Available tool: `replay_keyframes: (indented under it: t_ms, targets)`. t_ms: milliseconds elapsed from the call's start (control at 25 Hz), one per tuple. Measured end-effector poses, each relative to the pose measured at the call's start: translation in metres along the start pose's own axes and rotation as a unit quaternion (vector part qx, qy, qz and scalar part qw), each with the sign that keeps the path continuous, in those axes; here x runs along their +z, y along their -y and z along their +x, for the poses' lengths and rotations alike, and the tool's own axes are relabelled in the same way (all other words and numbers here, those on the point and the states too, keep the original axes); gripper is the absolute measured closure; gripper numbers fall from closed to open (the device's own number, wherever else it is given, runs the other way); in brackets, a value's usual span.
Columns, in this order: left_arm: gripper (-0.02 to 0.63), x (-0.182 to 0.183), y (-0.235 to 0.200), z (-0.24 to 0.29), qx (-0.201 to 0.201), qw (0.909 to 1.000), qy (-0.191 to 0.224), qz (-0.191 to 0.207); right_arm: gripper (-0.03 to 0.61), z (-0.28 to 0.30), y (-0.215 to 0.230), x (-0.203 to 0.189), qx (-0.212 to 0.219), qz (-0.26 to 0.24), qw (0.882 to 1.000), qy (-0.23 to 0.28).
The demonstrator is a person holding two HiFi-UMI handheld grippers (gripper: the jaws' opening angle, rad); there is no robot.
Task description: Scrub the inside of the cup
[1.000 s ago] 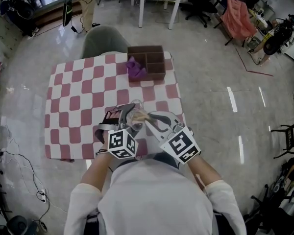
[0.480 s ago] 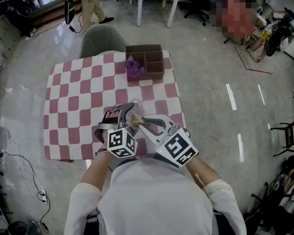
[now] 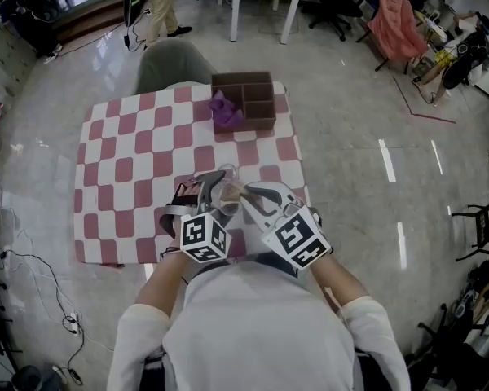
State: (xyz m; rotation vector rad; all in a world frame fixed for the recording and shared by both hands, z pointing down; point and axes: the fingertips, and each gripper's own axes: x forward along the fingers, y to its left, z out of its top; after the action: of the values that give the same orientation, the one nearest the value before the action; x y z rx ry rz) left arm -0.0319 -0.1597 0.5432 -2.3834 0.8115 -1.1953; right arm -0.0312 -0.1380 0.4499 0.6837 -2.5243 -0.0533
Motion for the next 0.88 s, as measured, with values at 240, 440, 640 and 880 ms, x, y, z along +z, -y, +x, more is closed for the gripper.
replay_keyframes:
  t_ms: [240, 440, 640, 880]
  targets:
    - [0.235, -0.004, -0.005, 0.001, 0.001, 1.0, -0.004, -0.005, 0.506, 0.0, -0.019, 0.0, 0.032, 0.016, 0.999, 0.005]
    - [0.235, -0.001, -0.001, 0.003, -0.002, 1.0, 0.0, -0.006, 0.506, 0.0, -0.022, 0.013, 0.04, 0.031, 0.998, 0.034]
    - [0.235, 0.002, 0.006, 0.001, -0.009, 0.9999, 0.005, -0.007, 0.506, -0.003, -0.012, 0.02, 0.024, 0.036, 0.998, 0.046]
    - [0.235, -0.001, 0.004, -0.001, -0.009, 0.9998, 0.006, -0.018, 0.506, -0.008, 0.007, 0.014, 0.004, 0.054, 0.997, 0.051]
